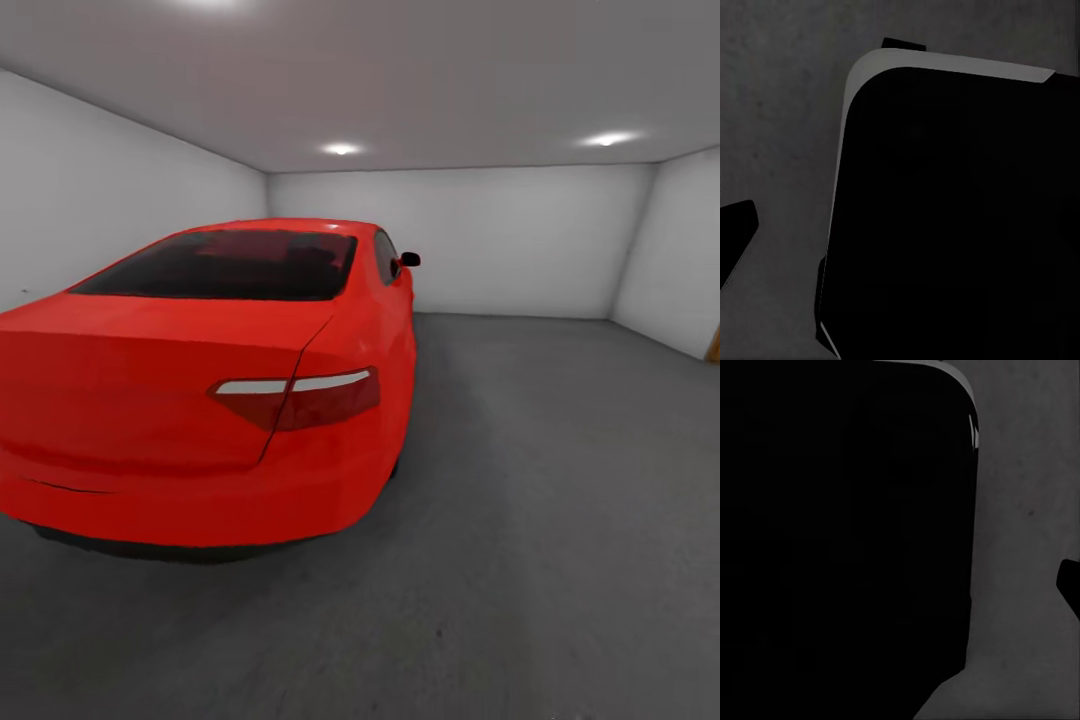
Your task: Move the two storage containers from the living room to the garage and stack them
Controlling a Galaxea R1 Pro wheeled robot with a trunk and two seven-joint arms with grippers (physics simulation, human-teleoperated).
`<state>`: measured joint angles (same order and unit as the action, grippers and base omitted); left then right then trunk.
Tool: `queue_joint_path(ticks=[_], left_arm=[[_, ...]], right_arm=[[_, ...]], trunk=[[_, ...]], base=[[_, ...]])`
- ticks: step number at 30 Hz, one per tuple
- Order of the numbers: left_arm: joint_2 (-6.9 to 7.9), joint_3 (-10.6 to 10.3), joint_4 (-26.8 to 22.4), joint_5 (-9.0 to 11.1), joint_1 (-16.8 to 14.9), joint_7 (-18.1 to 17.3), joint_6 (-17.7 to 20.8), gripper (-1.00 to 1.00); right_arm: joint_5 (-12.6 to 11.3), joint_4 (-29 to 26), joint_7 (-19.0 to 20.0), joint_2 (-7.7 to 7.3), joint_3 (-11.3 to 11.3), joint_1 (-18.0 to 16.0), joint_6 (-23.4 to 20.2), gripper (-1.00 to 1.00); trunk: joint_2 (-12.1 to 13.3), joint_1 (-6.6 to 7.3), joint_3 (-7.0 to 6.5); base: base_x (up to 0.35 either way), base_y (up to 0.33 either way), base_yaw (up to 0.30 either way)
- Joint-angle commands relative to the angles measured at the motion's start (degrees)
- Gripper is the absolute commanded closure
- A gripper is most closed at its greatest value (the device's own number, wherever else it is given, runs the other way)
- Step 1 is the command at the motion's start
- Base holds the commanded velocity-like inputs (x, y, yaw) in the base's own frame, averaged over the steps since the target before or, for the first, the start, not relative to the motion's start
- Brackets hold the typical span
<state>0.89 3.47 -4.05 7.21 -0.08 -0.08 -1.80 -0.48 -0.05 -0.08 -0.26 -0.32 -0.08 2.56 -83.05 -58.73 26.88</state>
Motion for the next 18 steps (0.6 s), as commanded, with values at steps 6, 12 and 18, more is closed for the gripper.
queue_joint_path(ticks=[6,12,18], left_arm=[[-0.01,0.3,0.0,0.2,0.0,0.0,-0.1,-1.00],[-0.01,0.3,0.0,0.2,0.0,0.0,-0.1,-1.00],[-0.01,0.3,0.0,0.3,0.0,0.0,-0.1,-1.00]], right_arm=[[-0.1,0.0,0.0,0.00,0.0,0.0,0.2,-1.00],[-0.1,0.0,0.0,0.00,0.0,0.0,0.2,-1.00],[-0.1,0.0,0.0,0.05,0.0,0.0,0.2,-1.00]], trunk=[[0.0,0.00,0.05],[0.0,0.00,0.05],[0.0,0.00,0.05]], base=[[0.000,0.000,-0.300],[0.000,0.000,-0.300],[0.000,0.000,-0.300]])
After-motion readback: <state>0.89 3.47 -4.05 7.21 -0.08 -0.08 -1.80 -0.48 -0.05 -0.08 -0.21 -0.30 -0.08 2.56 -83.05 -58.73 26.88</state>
